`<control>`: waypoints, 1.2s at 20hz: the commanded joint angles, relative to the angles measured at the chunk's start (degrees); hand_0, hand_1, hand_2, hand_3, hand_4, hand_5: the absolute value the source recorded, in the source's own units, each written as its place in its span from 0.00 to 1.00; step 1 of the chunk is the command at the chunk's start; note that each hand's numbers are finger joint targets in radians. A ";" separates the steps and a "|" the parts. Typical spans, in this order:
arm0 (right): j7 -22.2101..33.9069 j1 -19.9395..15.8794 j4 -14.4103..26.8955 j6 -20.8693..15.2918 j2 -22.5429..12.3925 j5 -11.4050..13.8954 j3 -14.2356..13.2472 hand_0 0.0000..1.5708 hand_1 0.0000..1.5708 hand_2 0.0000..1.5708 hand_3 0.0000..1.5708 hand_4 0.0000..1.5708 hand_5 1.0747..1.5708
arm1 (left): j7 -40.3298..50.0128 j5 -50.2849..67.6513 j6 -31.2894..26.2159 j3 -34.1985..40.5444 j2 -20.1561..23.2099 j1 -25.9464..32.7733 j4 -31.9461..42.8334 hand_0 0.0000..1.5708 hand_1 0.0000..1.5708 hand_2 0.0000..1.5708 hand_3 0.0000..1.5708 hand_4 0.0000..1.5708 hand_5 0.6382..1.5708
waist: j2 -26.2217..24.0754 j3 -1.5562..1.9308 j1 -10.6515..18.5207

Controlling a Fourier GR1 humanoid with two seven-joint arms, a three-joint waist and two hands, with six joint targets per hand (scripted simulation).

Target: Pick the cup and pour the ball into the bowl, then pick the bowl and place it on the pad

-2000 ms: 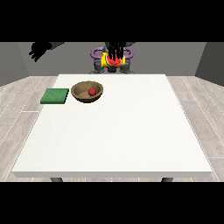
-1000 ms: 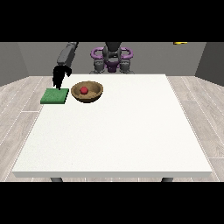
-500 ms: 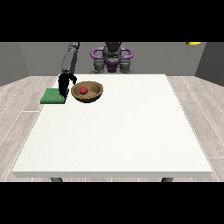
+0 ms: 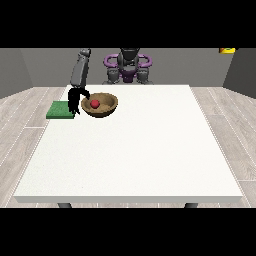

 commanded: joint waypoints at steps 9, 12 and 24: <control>0.34 -4.54 3.28 -7.06 3.48 0.83 0.27 0.00 0.00 0.00 0.00 0.30 0.96 | 0.00 2.12 -1.76 0.57 1.98 1.80 -2.77 0.00 0.00 0.00 0.00 0.65 0.97 | 1.66 1.14 3.13; 1.45 -4.32 3.47 -7.66 3.85 1.30 0.85 0.00 0.00 0.00 0.00 0.32 0.97 | 2.61 4.14 -1.68 2.33 4.09 -0.29 -0.35 0.00 0.00 0.00 0.00 0.65 0.97 | 1.73 1.13 0.43; 10.93 4.80 -1.66 -20.22 -5.00 9.11 2.52 1.00 1.00 1.00 0.87 0.61 0.93 | 0.63 6.24 -3.30 4.04 4.81 0.54 -2.25 0.00 0.00 0.00 0.00 0.73 0.95 | 5.45 0.95 2.44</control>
